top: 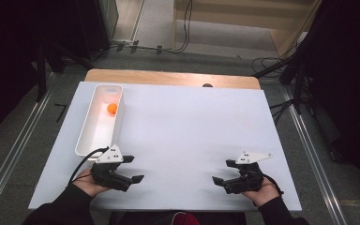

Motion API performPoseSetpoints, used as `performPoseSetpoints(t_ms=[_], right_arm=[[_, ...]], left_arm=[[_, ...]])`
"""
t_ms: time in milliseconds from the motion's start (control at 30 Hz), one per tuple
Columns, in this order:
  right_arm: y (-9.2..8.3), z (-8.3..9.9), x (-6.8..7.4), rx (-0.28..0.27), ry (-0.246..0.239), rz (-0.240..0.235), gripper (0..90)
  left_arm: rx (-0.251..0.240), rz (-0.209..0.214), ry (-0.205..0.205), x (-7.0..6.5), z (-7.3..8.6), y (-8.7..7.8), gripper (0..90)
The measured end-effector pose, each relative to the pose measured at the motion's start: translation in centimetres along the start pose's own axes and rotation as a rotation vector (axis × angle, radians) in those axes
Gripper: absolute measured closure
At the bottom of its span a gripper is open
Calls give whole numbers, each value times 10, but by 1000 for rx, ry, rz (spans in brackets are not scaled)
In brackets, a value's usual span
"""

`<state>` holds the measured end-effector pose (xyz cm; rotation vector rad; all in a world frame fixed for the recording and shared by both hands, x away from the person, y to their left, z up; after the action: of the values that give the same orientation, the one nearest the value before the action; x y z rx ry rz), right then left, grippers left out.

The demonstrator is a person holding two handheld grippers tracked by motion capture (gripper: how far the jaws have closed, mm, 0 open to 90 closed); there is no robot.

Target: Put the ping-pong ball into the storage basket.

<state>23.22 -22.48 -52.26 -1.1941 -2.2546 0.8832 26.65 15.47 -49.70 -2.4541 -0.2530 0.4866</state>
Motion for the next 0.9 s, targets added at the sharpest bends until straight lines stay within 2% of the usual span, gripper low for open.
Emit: performPoseSetpoints(t_ms=[900], right_arm=[[0, 0, 1, 3, -4, -1, 98]], left_arm=[[18, 3, -1, 0, 4, -1, 215]])
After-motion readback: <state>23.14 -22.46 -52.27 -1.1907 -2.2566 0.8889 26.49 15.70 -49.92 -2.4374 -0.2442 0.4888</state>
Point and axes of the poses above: each handheld gripper's, and its own axes: y roughly forward along the jaws, z roughly out of its underside, x roughly to its left, the point moved 4 cm from there along y, roughly forward along the jaws, and after that the axes turned 13 degrees about z, right-handed, at the moved point
